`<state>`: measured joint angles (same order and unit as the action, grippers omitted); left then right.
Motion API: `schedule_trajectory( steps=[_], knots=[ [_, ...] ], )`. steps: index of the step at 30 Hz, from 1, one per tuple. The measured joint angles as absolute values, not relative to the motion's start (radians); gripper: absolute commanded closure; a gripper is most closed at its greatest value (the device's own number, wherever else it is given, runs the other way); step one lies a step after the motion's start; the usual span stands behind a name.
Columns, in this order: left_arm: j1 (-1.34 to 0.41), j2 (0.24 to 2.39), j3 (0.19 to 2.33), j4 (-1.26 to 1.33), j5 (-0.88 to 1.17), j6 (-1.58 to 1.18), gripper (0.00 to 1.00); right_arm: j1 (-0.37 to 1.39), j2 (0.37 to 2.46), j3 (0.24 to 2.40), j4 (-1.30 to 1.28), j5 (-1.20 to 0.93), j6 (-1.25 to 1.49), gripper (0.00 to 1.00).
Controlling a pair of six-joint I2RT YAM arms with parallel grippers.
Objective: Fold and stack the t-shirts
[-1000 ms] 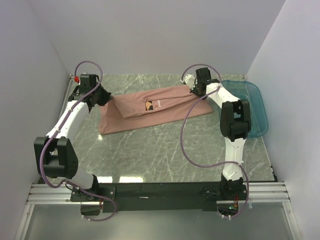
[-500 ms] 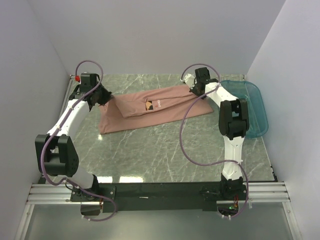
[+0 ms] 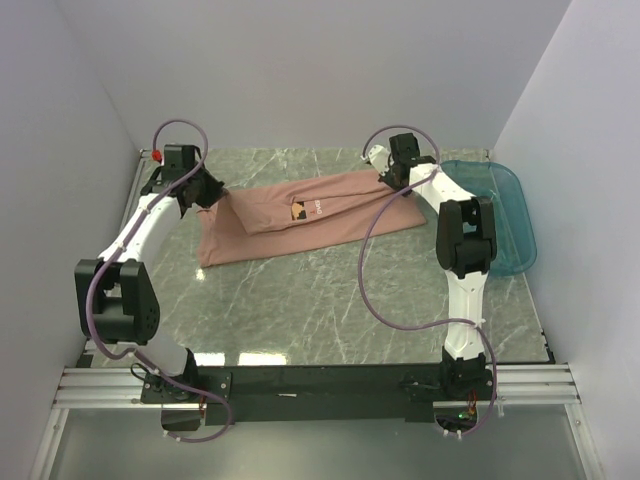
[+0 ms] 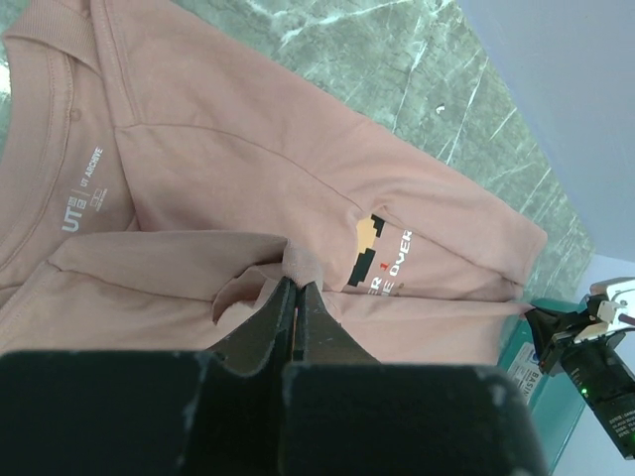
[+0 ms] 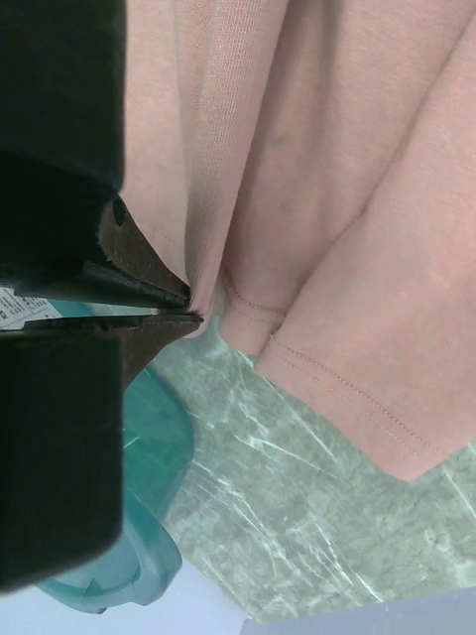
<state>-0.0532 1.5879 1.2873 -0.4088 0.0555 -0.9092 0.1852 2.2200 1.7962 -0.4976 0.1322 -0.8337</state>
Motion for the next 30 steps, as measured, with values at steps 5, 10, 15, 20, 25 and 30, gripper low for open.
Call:
schedule_trajectory(
  steps=[5, 10, 15, 20, 25, 30],
  knots=[
    [-0.052, 1.615, 1.312, -0.408, 0.055, -0.906, 1.0, 0.185, 2.23, 1.801, -0.494, 0.134, -0.829, 0.84],
    [-0.049, 1.643, 1.325, -0.408, 0.054, -0.906, 1.0, 0.185, 2.235, 1.802, -0.493, 0.141, -0.823, 0.65],
    [-0.046, 1.676, 1.339, -0.408, 0.054, -0.905, 1.0, 0.185, 2.238, 1.802, -0.47, 0.157, -0.804, 0.45],
    [-0.044, 1.727, 1.375, -0.406, 0.054, -0.904, 1.0, 0.185, 2.235, 1.802, -0.442, 0.142, -0.761, 0.43],
    [-0.042, 1.779, 1.407, -0.407, 0.054, -0.903, 1.0, 0.185, 2.198, 1.8, -0.47, 0.051, -0.715, 0.42],
    [-0.038, 1.827, 1.43, -0.406, 0.051, -0.903, 1.0, 0.185, 2.043, 1.697, -0.483, -0.099, -0.676, 0.42]
  ],
)
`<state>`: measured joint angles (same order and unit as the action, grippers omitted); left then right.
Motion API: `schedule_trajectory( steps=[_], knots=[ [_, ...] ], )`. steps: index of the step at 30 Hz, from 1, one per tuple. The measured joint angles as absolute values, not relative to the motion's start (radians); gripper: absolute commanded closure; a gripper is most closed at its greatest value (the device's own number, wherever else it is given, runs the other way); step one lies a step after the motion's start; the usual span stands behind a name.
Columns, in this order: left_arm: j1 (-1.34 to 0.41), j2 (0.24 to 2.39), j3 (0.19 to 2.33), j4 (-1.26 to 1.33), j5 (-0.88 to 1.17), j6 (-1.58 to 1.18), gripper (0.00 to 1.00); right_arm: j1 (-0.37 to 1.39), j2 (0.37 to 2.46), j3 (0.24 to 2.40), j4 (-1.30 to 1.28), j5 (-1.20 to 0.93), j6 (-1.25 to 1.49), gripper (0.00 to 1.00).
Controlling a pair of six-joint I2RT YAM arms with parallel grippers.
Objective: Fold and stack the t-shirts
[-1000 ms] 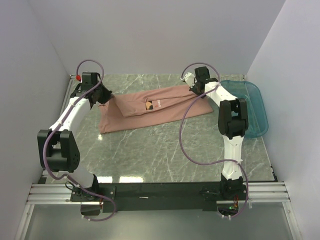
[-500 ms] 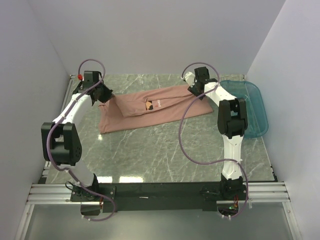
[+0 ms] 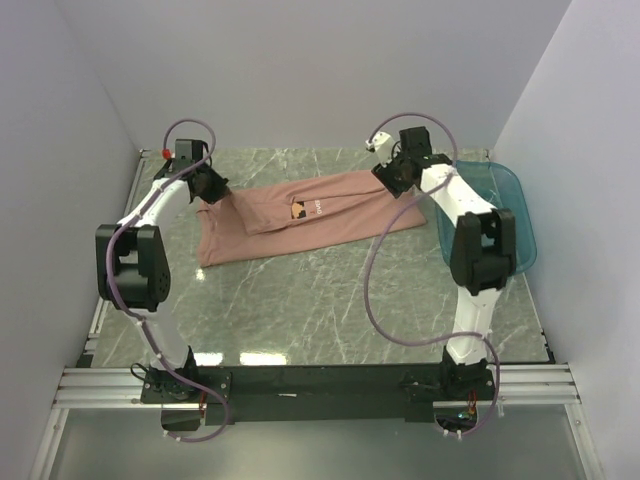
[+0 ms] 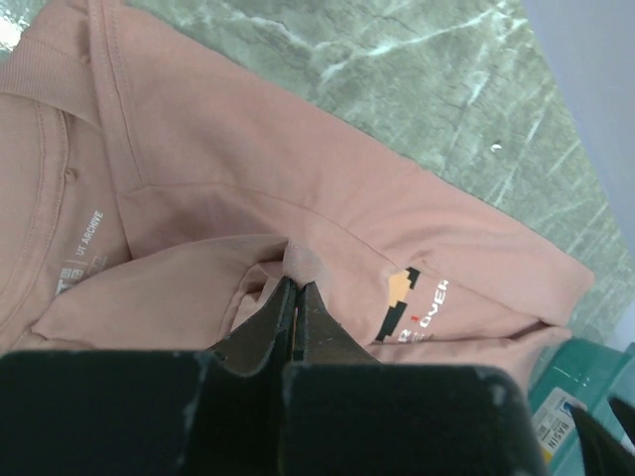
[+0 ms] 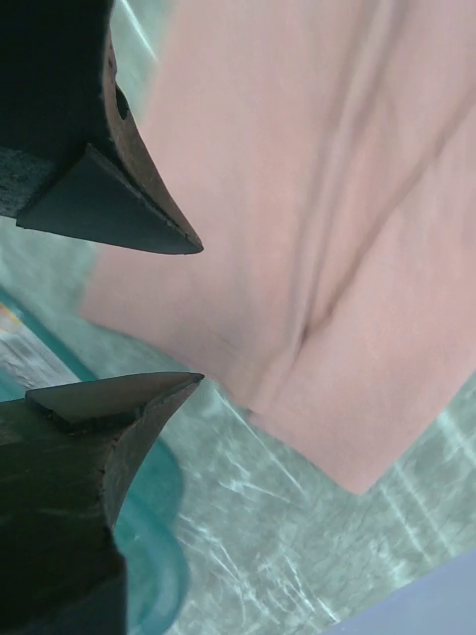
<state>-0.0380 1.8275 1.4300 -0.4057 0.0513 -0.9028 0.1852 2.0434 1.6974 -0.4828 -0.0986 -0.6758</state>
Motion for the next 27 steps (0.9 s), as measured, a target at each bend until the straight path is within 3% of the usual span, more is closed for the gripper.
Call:
schedule_trajectory(
  steps=[8, 25, 27],
  knots=[
    [-0.021, 1.924, 1.489, -0.408, 0.048, -0.903, 1.0, 0.194, 1.79, 1.501, -0.469, -0.268, -0.626, 0.42],
    [-0.009, 1.987, 1.544, -0.407, 0.078, -0.893, 0.99, 0.234, 1.72, 1.398, -0.472, -0.354, -0.599, 0.42],
    [-0.008, 1.991, 1.547, -0.397, 0.106, -0.877, 0.88, 0.247, 1.719, 1.394, -0.471, -0.356, -0.603, 0.42]
  ],
)
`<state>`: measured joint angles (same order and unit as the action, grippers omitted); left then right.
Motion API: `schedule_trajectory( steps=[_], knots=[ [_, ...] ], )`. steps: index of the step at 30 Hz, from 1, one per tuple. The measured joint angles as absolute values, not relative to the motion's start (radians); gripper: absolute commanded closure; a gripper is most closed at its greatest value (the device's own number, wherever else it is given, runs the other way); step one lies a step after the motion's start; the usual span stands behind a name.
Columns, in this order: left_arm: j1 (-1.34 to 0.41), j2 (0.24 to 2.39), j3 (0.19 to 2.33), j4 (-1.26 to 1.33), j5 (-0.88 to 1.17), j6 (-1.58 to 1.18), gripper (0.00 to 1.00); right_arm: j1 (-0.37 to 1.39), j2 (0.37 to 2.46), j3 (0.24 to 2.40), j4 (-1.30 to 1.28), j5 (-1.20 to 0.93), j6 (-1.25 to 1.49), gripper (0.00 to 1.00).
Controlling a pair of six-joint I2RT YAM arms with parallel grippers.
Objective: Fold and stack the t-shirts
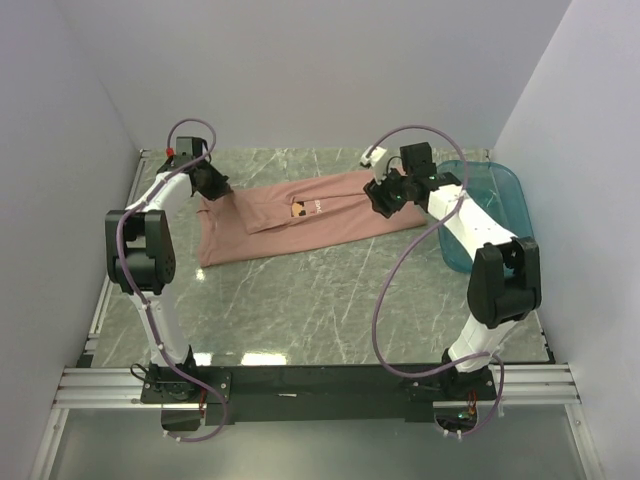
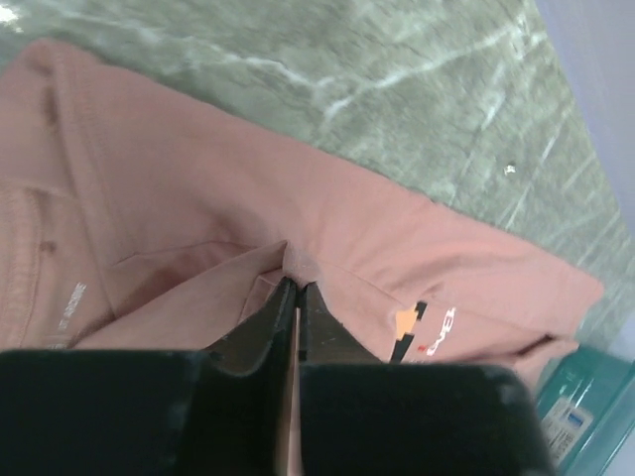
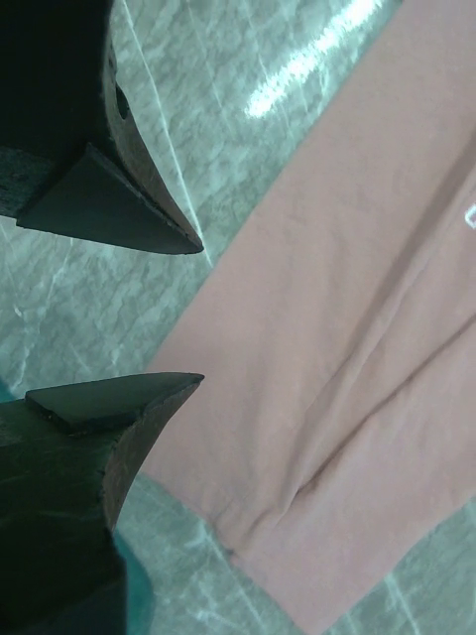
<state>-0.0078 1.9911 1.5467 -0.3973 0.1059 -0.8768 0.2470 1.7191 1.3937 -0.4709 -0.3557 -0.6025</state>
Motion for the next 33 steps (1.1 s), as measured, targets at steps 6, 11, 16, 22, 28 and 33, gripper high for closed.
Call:
schedule_trajectory(
  steps=[6, 11, 16, 22, 28, 33],
  knots=[
    [0.009, 1.996, 1.549, -0.367, 0.178, -0.83, 0.53, 0.318, 1.716, 1.364, -0.479, -0.354, -0.623, 0.42],
    [0.062, 1.985, 1.54, -0.354, 0.178, -0.807, 0.43, 0.374, 1.713, 1.364, -0.484, -0.356, -0.645, 0.42],
    [0.135, 1.844, 1.436, -0.318, 0.179, -0.758, 0.26, 0.425, 1.681, 1.342, -0.521, -0.409, -0.743, 0.42],
    [0.234, 1.47, 1.228, -0.274, 0.202, -0.709, 0.03, 0.493, 1.607, 1.28, -0.569, -0.493, -0.885, 0.41],
    [0.224, 1.2, 0.996, -0.24, 0.274, -0.639, 0.04, 0.565, 1.615, 1.348, -0.616, -0.506, -0.982, 0.41],
    [0.214, 1.013, 0.826, -0.287, 0.231, -0.561, 0.04, 0.666, 1.746, 1.531, -0.622, -0.422, -1.008, 0.41]
  ],
)
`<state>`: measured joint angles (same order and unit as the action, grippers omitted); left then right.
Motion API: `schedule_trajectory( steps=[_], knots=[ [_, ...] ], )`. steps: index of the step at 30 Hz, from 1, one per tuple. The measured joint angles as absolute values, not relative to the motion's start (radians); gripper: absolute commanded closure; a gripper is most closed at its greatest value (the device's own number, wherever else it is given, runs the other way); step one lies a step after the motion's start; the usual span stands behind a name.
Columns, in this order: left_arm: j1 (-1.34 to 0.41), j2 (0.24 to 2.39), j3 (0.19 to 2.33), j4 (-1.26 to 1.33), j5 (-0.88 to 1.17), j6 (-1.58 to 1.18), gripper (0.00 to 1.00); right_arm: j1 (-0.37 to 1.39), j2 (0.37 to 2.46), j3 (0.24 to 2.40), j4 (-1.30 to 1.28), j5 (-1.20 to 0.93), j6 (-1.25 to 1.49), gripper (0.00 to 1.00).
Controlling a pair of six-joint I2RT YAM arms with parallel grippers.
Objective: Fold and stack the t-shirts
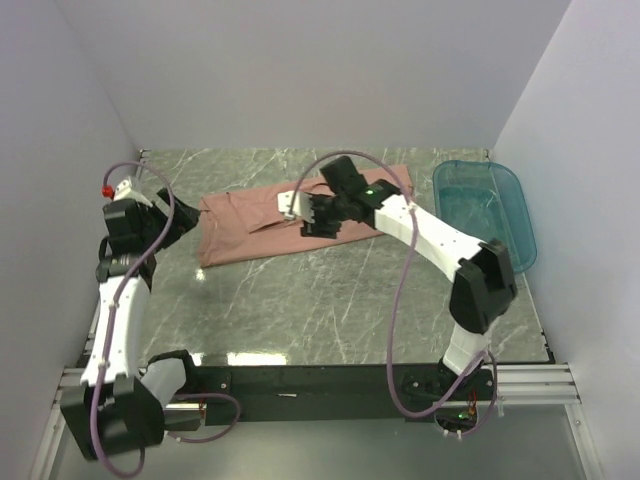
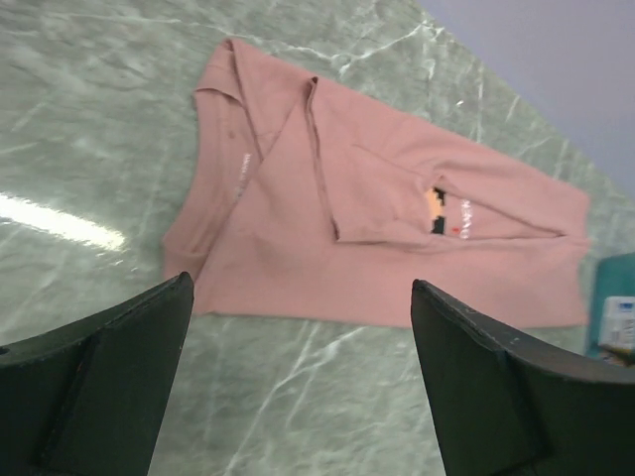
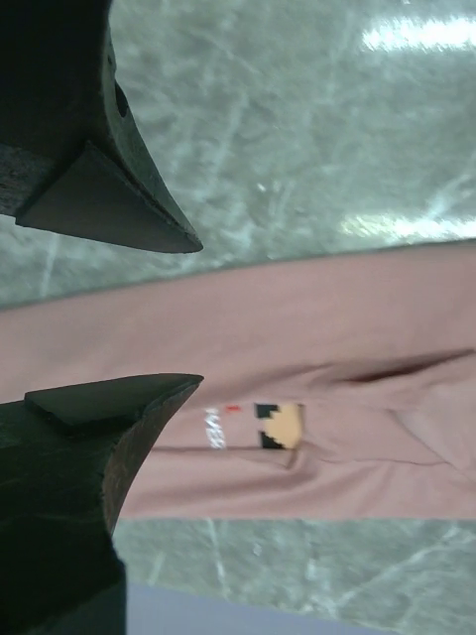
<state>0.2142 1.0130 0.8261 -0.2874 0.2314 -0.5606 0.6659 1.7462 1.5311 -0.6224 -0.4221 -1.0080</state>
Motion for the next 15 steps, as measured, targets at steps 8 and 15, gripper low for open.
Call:
schedule_trajectory(
  steps=[8, 15],
  knots=[
    [0.14, 0.88, 0.772, -0.295, 0.133, -0.49, 0.05, 0.76, 1.991, 1.783, -0.632, -0.266, -1.023, 0.41],
    [0.138, 0.899, 0.772, -0.302, 0.081, -0.483, 0.05, 0.823, 2.208, 2.005, -0.613, -0.154, -0.978, 0.42]
  ],
)
